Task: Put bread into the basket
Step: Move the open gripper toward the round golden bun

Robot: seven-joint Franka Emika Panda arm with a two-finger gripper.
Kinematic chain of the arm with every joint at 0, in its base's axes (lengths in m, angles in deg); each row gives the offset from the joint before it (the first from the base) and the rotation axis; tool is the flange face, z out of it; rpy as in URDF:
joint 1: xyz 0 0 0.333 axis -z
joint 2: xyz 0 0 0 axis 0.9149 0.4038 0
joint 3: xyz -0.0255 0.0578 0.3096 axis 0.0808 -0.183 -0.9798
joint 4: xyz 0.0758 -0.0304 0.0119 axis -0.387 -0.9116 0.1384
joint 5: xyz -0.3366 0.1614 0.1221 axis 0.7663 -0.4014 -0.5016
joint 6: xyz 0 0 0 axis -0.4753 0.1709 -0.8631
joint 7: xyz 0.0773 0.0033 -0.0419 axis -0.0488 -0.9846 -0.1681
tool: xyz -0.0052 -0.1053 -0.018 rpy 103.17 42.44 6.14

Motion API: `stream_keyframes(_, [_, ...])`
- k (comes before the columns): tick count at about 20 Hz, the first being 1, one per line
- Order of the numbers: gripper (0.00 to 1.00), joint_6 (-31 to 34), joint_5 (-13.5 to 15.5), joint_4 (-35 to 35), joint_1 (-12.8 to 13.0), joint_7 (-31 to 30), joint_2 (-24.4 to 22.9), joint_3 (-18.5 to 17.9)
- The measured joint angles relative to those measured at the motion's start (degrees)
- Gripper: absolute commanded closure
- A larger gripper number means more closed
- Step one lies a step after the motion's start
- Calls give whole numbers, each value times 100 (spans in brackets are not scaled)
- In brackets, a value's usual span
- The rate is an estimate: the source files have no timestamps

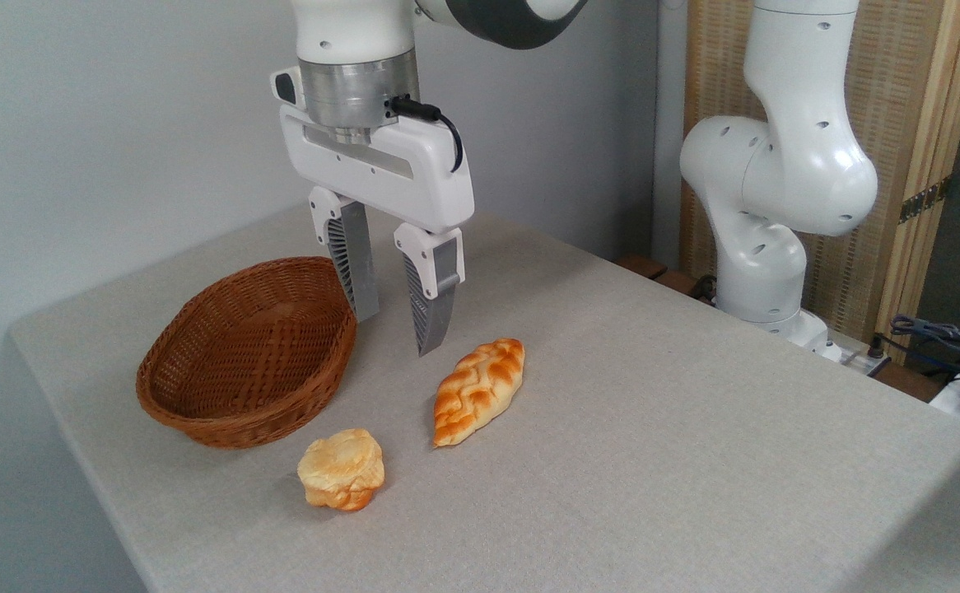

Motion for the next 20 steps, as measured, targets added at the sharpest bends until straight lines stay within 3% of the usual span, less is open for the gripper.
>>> stream_keyframes(20, [0,6,0,32,-1,0,116,66])
